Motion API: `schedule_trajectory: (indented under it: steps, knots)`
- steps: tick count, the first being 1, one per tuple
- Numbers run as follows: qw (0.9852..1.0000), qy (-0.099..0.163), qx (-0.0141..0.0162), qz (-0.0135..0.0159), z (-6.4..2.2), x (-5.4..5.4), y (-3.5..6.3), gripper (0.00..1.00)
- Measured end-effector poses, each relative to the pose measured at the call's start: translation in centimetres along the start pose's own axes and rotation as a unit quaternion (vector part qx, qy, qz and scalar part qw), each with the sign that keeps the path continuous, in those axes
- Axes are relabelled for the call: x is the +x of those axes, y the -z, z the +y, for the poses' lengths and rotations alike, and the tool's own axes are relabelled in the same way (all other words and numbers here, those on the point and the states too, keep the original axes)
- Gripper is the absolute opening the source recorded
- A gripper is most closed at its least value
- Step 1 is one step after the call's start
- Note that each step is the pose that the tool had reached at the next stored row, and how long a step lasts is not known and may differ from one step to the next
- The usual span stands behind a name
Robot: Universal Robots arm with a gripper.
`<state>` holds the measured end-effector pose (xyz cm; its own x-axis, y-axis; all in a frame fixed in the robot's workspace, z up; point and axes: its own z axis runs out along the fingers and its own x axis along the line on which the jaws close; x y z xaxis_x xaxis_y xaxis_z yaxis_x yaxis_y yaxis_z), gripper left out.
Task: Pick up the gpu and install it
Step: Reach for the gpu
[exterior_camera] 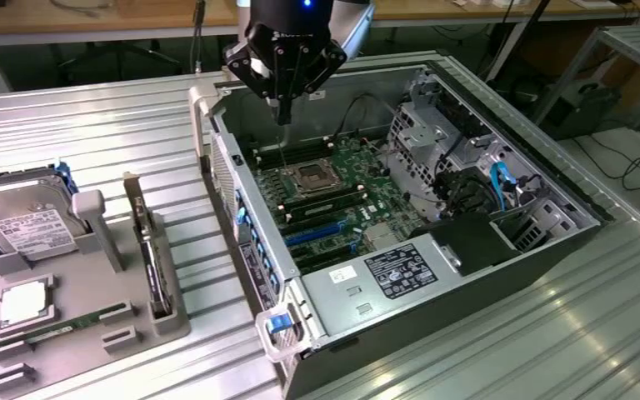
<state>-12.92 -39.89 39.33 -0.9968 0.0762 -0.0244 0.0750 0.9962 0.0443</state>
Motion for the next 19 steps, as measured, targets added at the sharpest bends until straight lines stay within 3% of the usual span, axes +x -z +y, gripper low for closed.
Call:
schedule_trajectory:
  steps: [19]
  knots:
    - [1.0,0.0,0.0,0.0,-0.08,1.1,0.03,0.11]
